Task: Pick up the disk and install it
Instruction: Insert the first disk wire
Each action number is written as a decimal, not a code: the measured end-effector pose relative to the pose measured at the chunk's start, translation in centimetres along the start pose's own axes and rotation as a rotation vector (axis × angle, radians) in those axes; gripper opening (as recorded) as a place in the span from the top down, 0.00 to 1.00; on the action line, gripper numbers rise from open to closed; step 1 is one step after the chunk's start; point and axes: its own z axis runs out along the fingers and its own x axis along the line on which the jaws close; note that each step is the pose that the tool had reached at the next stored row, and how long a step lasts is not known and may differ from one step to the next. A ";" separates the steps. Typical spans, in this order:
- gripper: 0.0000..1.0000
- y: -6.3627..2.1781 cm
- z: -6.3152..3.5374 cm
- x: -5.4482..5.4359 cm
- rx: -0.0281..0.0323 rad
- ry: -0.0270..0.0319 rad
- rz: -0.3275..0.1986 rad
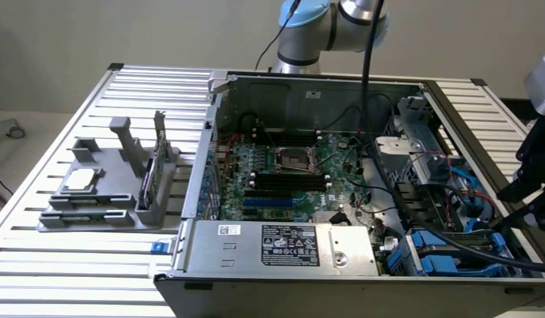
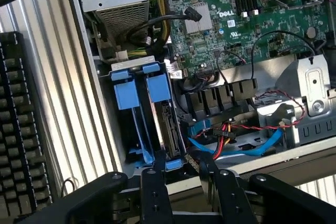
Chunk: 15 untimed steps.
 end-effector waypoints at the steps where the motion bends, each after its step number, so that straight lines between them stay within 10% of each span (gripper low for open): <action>1: 0.61 0.00 0.00 0.0 0.0020 -0.0003 0.017; 15: 0.61 0.00 0.00 0.0 0.0316 -0.0051 0.264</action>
